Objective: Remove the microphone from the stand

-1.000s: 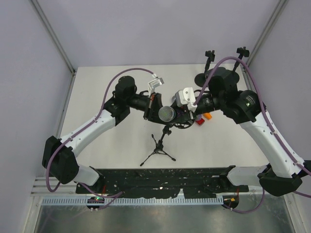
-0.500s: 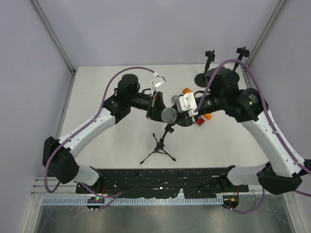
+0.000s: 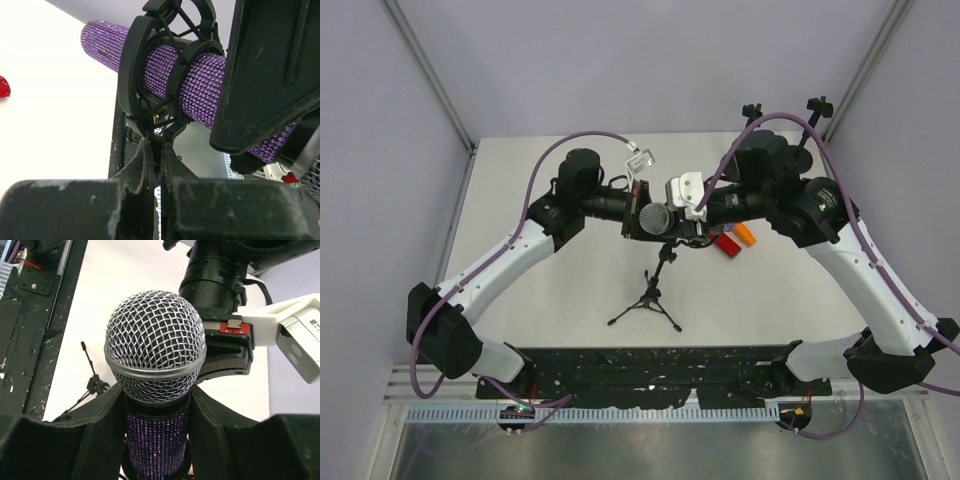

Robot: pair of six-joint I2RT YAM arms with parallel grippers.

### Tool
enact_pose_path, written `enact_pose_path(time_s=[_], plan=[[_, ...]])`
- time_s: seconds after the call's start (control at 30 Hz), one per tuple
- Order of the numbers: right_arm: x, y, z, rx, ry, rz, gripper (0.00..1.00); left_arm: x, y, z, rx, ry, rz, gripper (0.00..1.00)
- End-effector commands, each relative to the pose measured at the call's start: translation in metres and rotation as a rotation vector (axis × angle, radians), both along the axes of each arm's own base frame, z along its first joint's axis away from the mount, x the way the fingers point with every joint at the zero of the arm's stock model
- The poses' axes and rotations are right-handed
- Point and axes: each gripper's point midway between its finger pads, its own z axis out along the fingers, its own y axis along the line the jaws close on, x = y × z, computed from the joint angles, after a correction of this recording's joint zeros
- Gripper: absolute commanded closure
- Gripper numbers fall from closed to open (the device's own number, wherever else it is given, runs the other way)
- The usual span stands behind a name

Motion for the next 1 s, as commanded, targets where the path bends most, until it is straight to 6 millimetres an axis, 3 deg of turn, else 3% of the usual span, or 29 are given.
enact_pose_path(time_s=[0.0, 0.17, 0.4, 0.73, 0.97], plan=[[-0.003, 0.022, 0.044, 0.159, -0.051, 0.034, 0.94, 0.023, -0.006, -0.04, 0.109, 0.019, 0.115, 1.0], [-0.015, 0.029, 0.061, 0.206, -0.01, 0.08, 0.95, 0.024, -0.007, -0.043, 0.111, 0.022, 0.115, 1.0], [-0.021, 0.042, 0.066, 0.21, -0.006, 0.121, 0.95, 0.026, -0.008, -0.045, 0.112, 0.023, 0.113, 1.0], [-0.03, 0.05, 0.107, 0.319, 0.045, 0.148, 0.94, 0.022, -0.006, -0.035, 0.081, -0.014, 0.086, 1.0], [-0.037, 0.053, 0.124, 0.356, 0.061, 0.183, 0.95, 0.02, -0.004, -0.034, 0.076, -0.047, 0.064, 1.0]])
